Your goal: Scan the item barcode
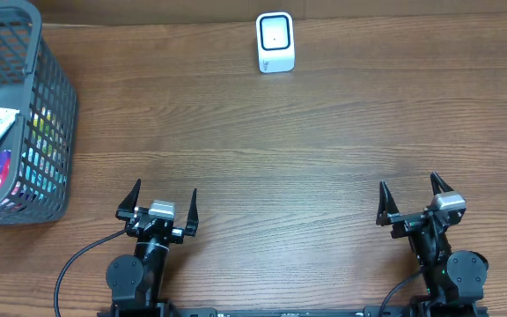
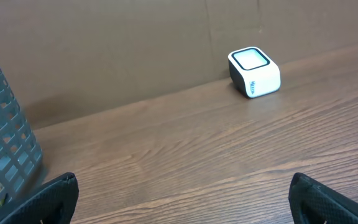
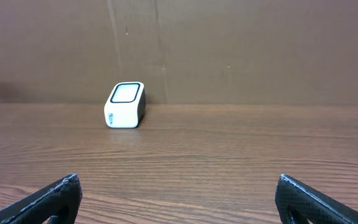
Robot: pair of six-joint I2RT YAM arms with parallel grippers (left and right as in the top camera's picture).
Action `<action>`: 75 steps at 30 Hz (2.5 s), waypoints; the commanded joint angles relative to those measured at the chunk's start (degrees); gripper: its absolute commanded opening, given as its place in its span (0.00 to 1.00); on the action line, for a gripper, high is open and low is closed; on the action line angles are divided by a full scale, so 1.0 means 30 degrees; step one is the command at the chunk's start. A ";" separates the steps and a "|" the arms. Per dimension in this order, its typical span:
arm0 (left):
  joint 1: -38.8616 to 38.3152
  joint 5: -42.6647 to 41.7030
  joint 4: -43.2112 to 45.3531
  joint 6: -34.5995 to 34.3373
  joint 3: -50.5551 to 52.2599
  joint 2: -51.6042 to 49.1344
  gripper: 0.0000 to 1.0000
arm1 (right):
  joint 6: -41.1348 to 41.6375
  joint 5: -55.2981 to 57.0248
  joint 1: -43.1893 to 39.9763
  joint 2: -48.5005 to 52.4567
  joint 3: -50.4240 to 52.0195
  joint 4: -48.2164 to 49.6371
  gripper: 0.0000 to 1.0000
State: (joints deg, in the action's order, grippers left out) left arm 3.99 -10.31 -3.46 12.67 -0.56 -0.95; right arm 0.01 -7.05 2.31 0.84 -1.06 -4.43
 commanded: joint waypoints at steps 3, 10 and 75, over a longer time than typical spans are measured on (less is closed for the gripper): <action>0.0029 0.0109 0.0466 0.0364 0.0095 0.0226 0.99 | 0.0051 0.0328 0.0087 -0.0226 0.0197 0.0503 1.00; 0.0036 0.1479 0.0299 -0.2040 0.0095 0.0226 1.00 | 0.0219 0.0335 0.0087 -0.0226 0.0197 0.0605 1.00; 0.0036 0.0772 -2.1354 -0.3927 -3.5000 -2.6032 1.00 | 0.1566 -0.4044 0.0087 2.1748 -2.6920 -1.7573 1.00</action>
State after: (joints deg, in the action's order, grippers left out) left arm 3.99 -3.40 -67.53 1.26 -104.25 -78.22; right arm 4.51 -15.25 2.28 65.30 -80.29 -56.82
